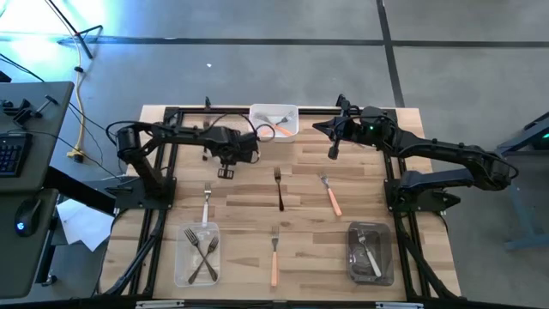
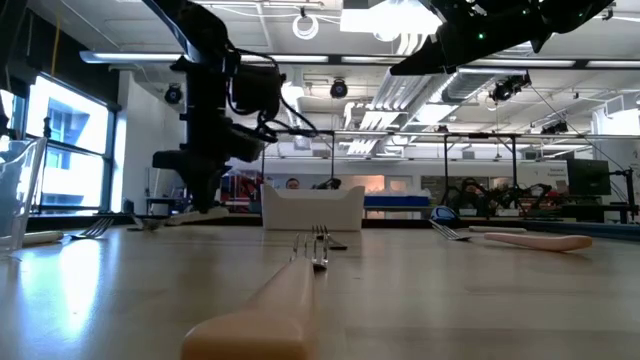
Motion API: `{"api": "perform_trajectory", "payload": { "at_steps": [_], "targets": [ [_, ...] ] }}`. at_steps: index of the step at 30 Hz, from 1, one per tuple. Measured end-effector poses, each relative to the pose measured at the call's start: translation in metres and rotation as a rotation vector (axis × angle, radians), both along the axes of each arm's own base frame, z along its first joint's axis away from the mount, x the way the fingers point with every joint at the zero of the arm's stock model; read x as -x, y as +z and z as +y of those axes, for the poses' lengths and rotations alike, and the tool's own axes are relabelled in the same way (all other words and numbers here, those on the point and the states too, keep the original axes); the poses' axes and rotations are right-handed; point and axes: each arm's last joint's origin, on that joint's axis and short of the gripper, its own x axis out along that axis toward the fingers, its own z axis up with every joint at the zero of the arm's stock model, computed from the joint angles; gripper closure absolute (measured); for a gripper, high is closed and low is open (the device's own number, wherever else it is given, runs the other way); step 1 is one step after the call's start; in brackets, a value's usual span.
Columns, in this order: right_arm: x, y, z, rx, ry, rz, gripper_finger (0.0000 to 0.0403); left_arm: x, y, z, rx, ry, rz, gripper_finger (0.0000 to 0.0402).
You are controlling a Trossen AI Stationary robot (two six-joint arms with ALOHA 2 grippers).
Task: Sort silverware by color (type)
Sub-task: Put the top white fork into the black bin
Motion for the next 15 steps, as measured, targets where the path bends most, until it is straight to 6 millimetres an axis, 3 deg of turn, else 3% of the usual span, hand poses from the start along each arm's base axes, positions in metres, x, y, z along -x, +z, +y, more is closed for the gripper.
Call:
{"api": "perform_trajectory", "payload": {
  "at_steps": [9,15],
  "targets": [
    [0.0,0.0,0.0,-0.004,0.0,-0.001,0.0403,-0.034,0.003,-0.054,0.094,0.082,-0.305,0.0384],
    [0.0,0.0,0.0,-0.023,-0.005,-0.011,0.0403,-0.042,0.005,-0.079,0.145,0.135,-0.394,0.0384]
  ]
}}
